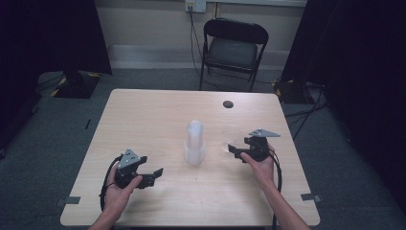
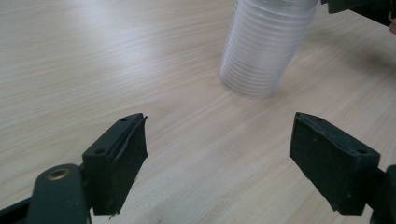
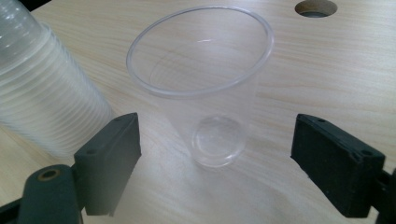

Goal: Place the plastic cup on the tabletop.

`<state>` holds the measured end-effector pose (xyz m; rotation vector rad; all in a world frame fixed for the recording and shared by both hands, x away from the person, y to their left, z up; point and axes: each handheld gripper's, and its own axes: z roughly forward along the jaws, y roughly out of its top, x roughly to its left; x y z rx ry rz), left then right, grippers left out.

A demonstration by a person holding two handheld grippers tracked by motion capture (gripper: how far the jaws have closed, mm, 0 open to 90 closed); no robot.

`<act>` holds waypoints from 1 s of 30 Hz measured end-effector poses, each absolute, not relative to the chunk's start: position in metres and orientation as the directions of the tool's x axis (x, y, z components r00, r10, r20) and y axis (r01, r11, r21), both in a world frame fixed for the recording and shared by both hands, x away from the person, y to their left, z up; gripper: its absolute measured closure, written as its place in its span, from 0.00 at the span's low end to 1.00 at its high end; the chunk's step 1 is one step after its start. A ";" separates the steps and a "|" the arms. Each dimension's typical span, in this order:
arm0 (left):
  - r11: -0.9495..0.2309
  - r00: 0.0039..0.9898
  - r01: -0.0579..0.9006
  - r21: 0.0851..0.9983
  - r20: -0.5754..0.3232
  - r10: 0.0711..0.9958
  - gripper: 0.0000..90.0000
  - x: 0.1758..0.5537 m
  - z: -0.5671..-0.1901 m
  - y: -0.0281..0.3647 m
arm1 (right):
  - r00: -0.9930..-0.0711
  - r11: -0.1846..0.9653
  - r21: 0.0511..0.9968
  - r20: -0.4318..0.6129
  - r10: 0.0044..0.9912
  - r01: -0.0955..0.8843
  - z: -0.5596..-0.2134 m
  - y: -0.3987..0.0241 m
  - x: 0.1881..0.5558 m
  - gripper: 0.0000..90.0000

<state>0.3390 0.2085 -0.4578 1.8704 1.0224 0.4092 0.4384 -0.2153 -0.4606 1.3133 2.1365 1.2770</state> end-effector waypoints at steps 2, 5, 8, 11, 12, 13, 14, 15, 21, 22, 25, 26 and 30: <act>-0.219 0.599 0.476 0.852 -0.132 0.789 0.21 0.339 -0.457 0.210 | -0.522 0.169 0.822 0.173 0.835 0.543 -0.460 -0.219 0.434 0.19; -0.215 0.593 0.484 0.848 -0.137 0.793 0.21 0.340 -0.458 0.210 | -0.521 0.161 0.823 0.182 0.834 0.544 -0.460 -0.224 0.429 0.20; -0.214 0.590 0.488 0.846 -0.139 0.795 0.21 0.340 -0.458 0.210 | -0.521 0.164 0.824 0.176 0.835 0.542 -0.458 -0.228 0.422 0.19; -0.215 0.588 0.491 0.844 -0.139 0.797 0.20 0.340 -0.459 0.210 | -0.520 0.169 0.831 0.161 0.839 0.530 -0.454 -0.229 0.415 0.17; -0.211 0.587 0.495 0.843 -0.145 0.796 0.20 0.340 -0.460 0.209 | -0.522 0.169 0.832 0.161 0.837 0.528 -0.453 -0.230 0.412 0.17; -0.218 0.592 0.494 0.842 -0.143 0.793 0.20 0.340 -0.460 0.209 | -0.524 0.170 0.833 0.160 0.836 0.527 -0.452 -0.230 0.410 0.17; -0.220 0.594 0.493 0.842 -0.141 0.792 0.20 0.339 -0.460 0.209 | -0.526 0.170 0.834 0.161 0.835 0.525 -0.451 -0.231 0.407 0.17; -0.219 0.596 0.494 0.842 -0.144 0.790 0.20 0.339 -0.460 0.208 | -0.529 0.172 0.833 0.162 0.833 0.527 -0.450 -0.233 0.404 0.17; -0.222 0.599 0.492 0.842 -0.143 0.788 0.20 0.338 -0.459 0.207 | -0.544 0.204 0.830 0.137 0.827 0.520 -0.448 -0.236 0.388 0.18; -0.224 0.600 0.493 0.841 -0.142 0.787 0.20 0.338 -0.459 0.207 | -0.551 0.211 0.828 0.135 0.824 0.519 -0.447 -0.235 0.384 0.18; -0.227 0.604 0.495 0.839 -0.144 0.784 0.20 0.336 -0.459 0.207 | -0.564 0.230 0.824 0.127 0.816 0.518 -0.447 -0.234 0.375 0.18; -0.227 0.603 0.498 0.837 -0.147 0.784 0.20 0.336 -0.459 0.207 | -0.571 0.237 0.823 0.123 0.812 0.516 -0.447 -0.234 0.371 0.18; -0.221 0.602 0.497 0.839 -0.150 0.785 0.20 0.334 -0.458 0.206 | -0.576 0.235 0.835 0.115 0.810 0.497 -0.446 -0.232 0.358 0.20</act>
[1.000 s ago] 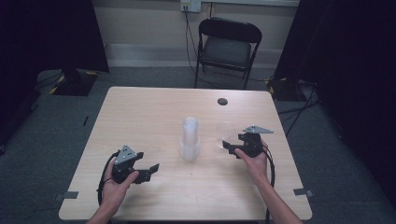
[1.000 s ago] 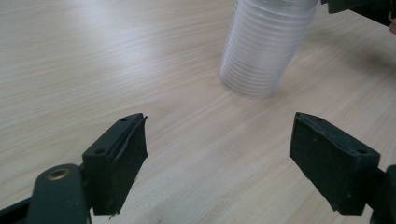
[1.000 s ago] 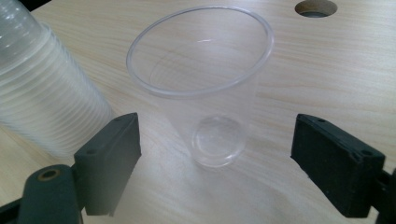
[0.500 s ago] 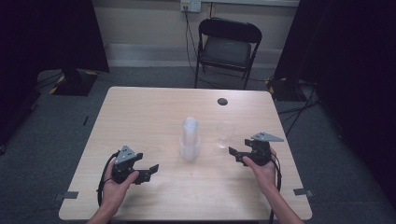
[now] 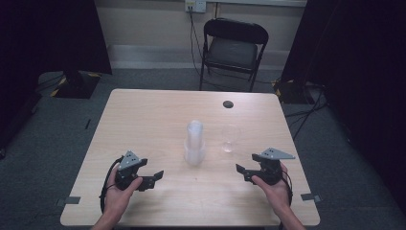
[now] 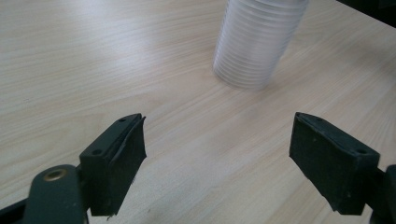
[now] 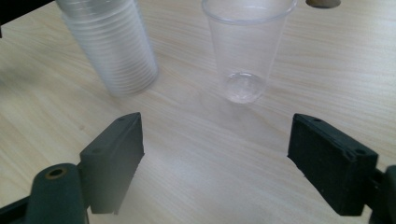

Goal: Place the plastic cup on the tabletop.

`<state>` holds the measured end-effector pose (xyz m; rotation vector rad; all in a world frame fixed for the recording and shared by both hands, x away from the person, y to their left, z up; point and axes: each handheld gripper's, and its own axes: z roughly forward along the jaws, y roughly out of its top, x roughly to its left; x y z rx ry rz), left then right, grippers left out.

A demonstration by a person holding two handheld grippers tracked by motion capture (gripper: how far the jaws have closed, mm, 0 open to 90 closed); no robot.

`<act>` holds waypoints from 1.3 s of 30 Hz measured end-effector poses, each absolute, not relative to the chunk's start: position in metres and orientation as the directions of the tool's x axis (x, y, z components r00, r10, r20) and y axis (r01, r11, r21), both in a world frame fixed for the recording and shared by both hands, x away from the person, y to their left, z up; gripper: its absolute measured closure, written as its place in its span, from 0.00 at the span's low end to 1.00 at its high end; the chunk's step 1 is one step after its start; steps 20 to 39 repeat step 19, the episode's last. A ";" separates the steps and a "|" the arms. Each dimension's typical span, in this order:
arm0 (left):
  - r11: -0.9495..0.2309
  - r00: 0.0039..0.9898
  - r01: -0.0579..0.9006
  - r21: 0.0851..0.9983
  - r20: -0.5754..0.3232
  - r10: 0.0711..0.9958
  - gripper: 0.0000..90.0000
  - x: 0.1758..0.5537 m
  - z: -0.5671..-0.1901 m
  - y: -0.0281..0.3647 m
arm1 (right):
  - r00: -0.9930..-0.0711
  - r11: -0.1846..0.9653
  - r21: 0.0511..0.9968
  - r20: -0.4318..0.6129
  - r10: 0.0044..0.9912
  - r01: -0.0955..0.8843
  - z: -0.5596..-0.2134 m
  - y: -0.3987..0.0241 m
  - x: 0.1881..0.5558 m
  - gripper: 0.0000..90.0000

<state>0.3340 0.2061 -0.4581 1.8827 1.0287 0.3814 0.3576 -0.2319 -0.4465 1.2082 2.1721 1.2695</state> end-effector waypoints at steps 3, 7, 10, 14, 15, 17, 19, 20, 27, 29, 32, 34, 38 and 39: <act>-0.219 0.596 0.503 0.836 -0.152 0.789 0.19 0.332 -0.457 0.205 | -0.585 0.235 0.835 0.123 0.802 0.498 -0.447 -0.231 0.347 0.20; -0.205 0.590 0.500 0.842 -0.158 0.792 0.18 0.329 -0.454 0.203 | -0.584 0.230 0.833 0.131 0.801 0.503 -0.450 -0.233 0.334 0.20; -0.219 0.598 0.501 0.837 -0.152 0.787 0.18 0.330 -0.456 0.203 | -0.573 0.224 0.828 0.137 0.808 0.515 -0.454 -0.237 0.329 0.20; -0.217 0.598 0.509 0.833 -0.161 0.785 0.18 0.330 -0.458 0.202 | -0.549 0.207 0.827 0.141 0.824 0.522 -0.459 -0.239 0.323 0.21; -0.219 0.599 0.510 0.832 -0.161 0.784 0.18 0.331 -0.459 0.201 | -0.544 0.200 0.828 0.145 0.827 0.524 -0.460 -0.239 0.323 0.21; -0.227 0.601 0.520 0.824 -0.164 0.782 0.18 0.332 -0.462 0.200 | -0.545 0.216 0.820 0.135 0.827 0.530 -0.464 -0.238 0.322 0.20; -0.229 0.602 0.523 0.821 -0.166 0.781 0.18 0.332 -0.463 0.199 | -0.540 0.217 0.814 0.135 0.831 0.538 -0.466 -0.238 0.324 0.20; -0.229 0.602 0.523 0.821 -0.166 0.781 0.18 0.332 -0.463 0.199 | -0.540 0.217 0.814 0.135 0.831 0.538 -0.466 -0.238 0.324 0.20; -0.229 0.602 0.523 0.821 -0.166 0.781 0.18 0.332 -0.463 0.199 | -0.540 0.217 0.814 0.135 0.831 0.538 -0.466 -0.238 0.324 0.20; -0.229 0.602 0.523 0.821 -0.166 0.781 0.18 0.332 -0.463 0.199 | -0.540 0.217 0.814 0.135 0.831 0.538 -0.466 -0.238 0.324 0.20; -0.229 0.602 0.523 0.821 -0.166 0.781 0.18 0.332 -0.463 0.199 | -0.540 0.217 0.814 0.135 0.831 0.538 -0.466 -0.238 0.324 0.20; -0.229 0.602 0.523 0.821 -0.166 0.781 0.18 0.332 -0.463 0.199 | -0.540 0.217 0.814 0.135 0.831 0.538 -0.466 -0.238 0.324 0.20; -0.229 0.602 0.523 0.821 -0.166 0.781 0.18 0.332 -0.463 0.199 | -0.540 0.217 0.814 0.135 0.831 0.538 -0.466 -0.238 0.324 0.20; -0.229 0.602 0.523 0.821 -0.166 0.781 0.18 0.332 -0.463 0.199 | -0.540 0.217 0.814 0.135 0.831 0.538 -0.466 -0.238 0.324 0.20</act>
